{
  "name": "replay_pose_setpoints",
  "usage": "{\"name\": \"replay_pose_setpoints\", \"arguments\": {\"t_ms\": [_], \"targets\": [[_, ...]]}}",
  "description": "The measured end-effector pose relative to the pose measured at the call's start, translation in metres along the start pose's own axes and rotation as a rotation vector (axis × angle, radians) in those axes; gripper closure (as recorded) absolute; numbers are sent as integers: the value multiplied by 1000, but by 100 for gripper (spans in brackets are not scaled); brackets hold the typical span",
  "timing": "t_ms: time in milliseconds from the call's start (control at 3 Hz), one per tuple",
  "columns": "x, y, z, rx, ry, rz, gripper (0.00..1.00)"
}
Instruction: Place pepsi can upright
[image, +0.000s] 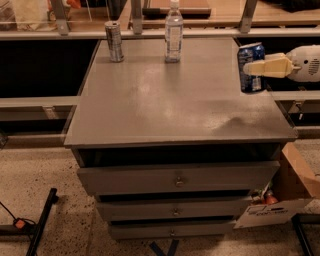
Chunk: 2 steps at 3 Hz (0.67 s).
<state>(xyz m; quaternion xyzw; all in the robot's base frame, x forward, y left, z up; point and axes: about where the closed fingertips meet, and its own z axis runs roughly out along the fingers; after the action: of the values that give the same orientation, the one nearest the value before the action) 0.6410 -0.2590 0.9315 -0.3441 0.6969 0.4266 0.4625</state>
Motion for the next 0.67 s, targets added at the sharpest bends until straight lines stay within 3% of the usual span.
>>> {"name": "replay_pose_setpoints", "arguments": {"t_ms": [667], "targets": [[-6,3,-8,-62,-95,39,100]]}}
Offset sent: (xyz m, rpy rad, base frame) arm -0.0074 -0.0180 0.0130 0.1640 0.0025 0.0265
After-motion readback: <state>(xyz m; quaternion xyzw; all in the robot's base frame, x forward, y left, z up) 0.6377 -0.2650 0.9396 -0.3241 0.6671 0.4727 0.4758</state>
